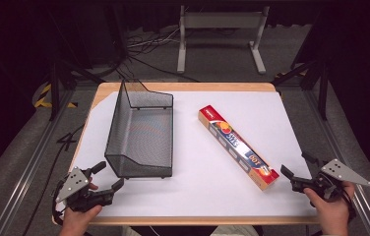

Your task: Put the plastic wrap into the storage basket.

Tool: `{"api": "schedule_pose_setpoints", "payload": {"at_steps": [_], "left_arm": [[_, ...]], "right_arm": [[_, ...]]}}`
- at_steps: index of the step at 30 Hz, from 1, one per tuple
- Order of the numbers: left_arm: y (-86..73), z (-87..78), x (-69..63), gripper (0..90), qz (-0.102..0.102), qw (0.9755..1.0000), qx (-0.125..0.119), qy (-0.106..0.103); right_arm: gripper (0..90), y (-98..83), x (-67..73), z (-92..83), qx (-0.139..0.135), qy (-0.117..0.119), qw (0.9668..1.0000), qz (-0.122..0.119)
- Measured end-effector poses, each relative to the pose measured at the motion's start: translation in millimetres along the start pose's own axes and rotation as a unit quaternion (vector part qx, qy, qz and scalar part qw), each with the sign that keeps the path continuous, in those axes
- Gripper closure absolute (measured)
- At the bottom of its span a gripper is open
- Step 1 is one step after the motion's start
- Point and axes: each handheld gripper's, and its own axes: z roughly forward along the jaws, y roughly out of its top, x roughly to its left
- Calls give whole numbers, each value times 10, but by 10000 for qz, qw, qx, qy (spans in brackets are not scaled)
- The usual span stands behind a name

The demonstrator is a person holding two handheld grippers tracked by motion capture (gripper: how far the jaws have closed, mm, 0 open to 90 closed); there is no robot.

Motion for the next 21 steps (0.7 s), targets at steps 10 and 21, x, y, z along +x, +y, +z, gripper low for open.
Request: {"api": "schedule_pose_setpoints", "payload": {"at_steps": [10,21], "left_arm": [[-10,-10,-19,174,-14,10000,19,-23],[-40,-73,-14,173,-97,9999,-18,85]], "right_arm": [[35,69,-5,-24,-24,-168,9996,-210],[53,195,12,36,-57,-143,9998,-146]]}}
